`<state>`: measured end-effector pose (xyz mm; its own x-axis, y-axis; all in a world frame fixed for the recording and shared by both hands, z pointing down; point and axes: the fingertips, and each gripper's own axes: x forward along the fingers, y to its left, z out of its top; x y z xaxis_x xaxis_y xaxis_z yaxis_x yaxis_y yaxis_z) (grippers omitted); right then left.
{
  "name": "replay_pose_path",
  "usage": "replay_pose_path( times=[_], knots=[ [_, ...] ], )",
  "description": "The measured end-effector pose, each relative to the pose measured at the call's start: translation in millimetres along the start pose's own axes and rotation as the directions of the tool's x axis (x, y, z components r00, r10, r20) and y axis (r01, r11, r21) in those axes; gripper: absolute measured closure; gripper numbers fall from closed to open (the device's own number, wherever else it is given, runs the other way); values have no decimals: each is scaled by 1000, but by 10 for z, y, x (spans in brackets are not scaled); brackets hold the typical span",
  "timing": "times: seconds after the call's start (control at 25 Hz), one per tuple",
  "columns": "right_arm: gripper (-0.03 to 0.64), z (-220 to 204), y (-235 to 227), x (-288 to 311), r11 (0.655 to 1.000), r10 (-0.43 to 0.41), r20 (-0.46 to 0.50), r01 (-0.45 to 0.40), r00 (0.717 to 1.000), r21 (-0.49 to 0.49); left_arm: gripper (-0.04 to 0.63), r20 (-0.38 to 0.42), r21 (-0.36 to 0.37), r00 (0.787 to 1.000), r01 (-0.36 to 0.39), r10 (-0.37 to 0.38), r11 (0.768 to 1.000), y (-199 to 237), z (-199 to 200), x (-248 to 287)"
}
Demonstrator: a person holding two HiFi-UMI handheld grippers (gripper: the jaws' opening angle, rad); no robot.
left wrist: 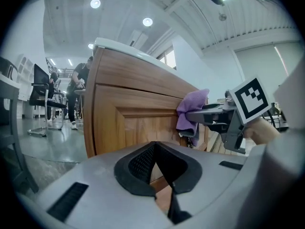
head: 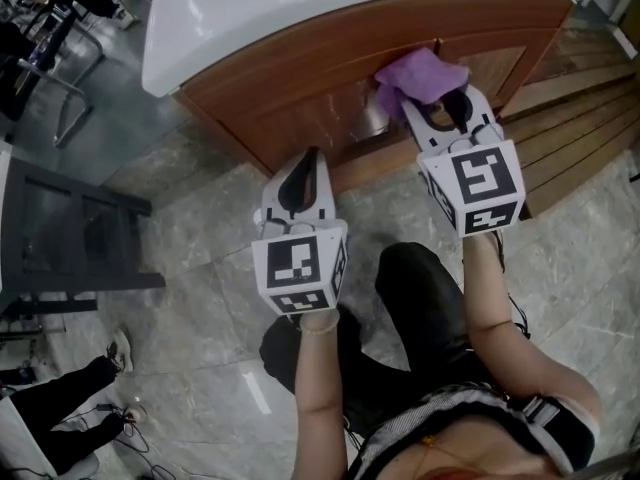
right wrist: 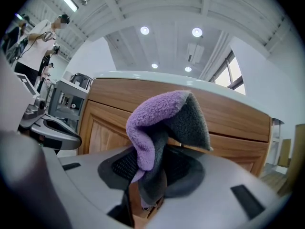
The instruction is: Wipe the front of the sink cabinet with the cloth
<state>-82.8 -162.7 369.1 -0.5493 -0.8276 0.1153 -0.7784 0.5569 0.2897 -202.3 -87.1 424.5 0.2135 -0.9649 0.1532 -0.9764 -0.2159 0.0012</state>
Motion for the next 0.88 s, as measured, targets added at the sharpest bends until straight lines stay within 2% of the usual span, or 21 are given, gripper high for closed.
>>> replay_pose_path(
  times=[0.2,0.48,0.72,0.88],
  knots=[
    [437,0,291,-69,997,76,11,-77,997,20,595,-11,3,1000,-26,26,1000,76,-26,-106],
    [437,-16,924,33,976,214,13,-214,977,24,595,-26,-17,996,-83,83,996,327,-108,-258],
    [437,41,1495,171,947,322,22,-322,946,-6,594,-27,-39,990,-143,142,989,553,-128,-375],
    [437,21,1795,261,933,356,7,-355,935,-62,595,-36,-48,985,-173,172,984,652,-166,-430]
  ],
)
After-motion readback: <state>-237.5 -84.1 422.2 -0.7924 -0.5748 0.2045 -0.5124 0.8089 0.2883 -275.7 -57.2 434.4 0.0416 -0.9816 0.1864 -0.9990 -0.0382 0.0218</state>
